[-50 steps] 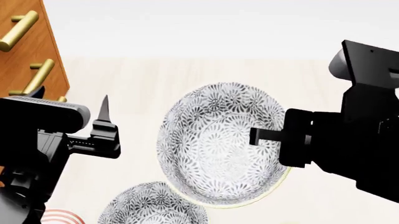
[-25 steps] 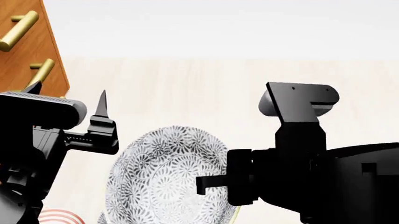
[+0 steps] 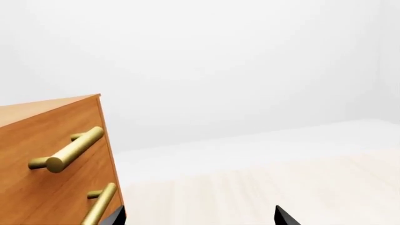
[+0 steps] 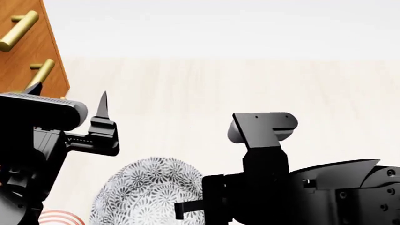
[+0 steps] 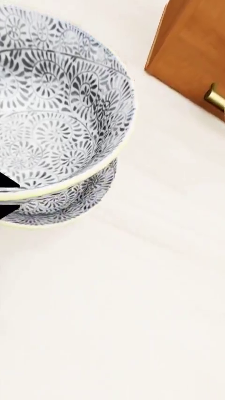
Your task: Stack the bowl at the front on the bowl in the middle.
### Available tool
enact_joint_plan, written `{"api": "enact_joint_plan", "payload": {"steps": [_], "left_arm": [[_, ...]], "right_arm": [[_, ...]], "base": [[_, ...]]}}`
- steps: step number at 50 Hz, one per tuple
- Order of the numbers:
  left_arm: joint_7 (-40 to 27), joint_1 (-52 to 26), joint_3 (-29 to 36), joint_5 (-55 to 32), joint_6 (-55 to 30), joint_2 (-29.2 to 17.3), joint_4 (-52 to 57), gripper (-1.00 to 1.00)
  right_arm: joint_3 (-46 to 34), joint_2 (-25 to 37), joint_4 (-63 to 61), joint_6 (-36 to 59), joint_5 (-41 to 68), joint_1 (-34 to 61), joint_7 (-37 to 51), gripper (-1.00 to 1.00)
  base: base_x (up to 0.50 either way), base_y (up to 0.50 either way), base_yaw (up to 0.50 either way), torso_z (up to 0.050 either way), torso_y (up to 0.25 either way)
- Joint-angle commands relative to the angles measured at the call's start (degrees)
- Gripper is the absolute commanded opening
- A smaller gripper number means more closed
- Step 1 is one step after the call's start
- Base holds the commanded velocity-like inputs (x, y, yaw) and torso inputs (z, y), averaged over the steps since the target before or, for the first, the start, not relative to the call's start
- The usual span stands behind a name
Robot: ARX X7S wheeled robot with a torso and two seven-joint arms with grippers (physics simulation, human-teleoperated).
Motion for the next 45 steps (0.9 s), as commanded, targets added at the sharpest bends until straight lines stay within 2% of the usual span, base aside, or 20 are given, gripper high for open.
{"api": "enact_joint_plan", "payload": {"steps": [1,21,23,24,25,27,29,33,38,45], "left_arm": [[-0.2,0.1,0.4,-0.1,0.2,-0.2,-0.1,1.0],[-0.4,0.0,0.7,-0.4,0.5,-0.4,-0.6,1.0],[-0.5,-0.1,0.7,-0.5,0.5,-0.5,-0.5,1.0],[-0.5,-0.1,0.7,-0.5,0.5,-0.5,-0.5,1.0],[-0.5,0.0,0.6,-0.6,0.6,-0.4,-0.6,1.0],[-0.6,0.2,0.4,-0.8,0.9,-0.3,-0.2,1.0],[-0.6,0.4,0.3,-0.8,1.5,-0.2,-0.1,1.0],[-0.8,0.8,-0.6,-1.3,2.7,0.0,1.0,1.0],[-0.7,2.7,-1.2,-0.6,8.0,0.1,2.9,1.0],[-1.2,4.8,-2.2,-0.2,12.5,0.0,6.9,1.0]], "right_arm": [[-1.7,0.1,0.4,-1.3,-3.7,-0.6,-4.6,1.0],[-3.3,1.8,-2.0,-3.9,-1.7,0.0,-3.8,1.0],[-2.5,3.6,-13.7,-11.2,-17.6,-0.7,-13.2,1.0],[-2.6,3.7,-13.7,-11.4,-18.1,-0.7,-13.7,1.0],[-2.5,4.9,-19.5,-19.6,-26.7,-1.9,-16.9,1.0],[-3.7,6.4,-26.2,-27.5,-37.5,-4.5,-20.1,1.0],[-5.9,7.8,-32.2,-34.5,-48.7,-7.1,-18.5,1.0],[-7.3,8.9,-38.0,-41.3,-60.3,-10.9,-12.4,1.0],[-13.1,11.1,-42.8,-46.1,-74.2,-13.4,-6.9,1.0],[-13.6,12.3,-45.5,-49.2,-77.3,-16.0,-5.3,1.0]], "base": [[0.0,0.0,0.0,0.0,0.0],[0.0,0.0,0.0,0.0,0.0],[0.0,0.0,0.0,0.0,0.0],[0.0,0.0,0.0,0.0,0.0],[0.0,0.0,0.0,0.0,0.0],[0.0,0.0,0.0,0.0,0.0],[0.0,0.0,0.0,0.0,0.0],[0.0,0.0,0.0,0.0,0.0],[0.0,0.0,0.0,0.0,0.0],[0.0,0.0,0.0,0.0,0.0]]}}
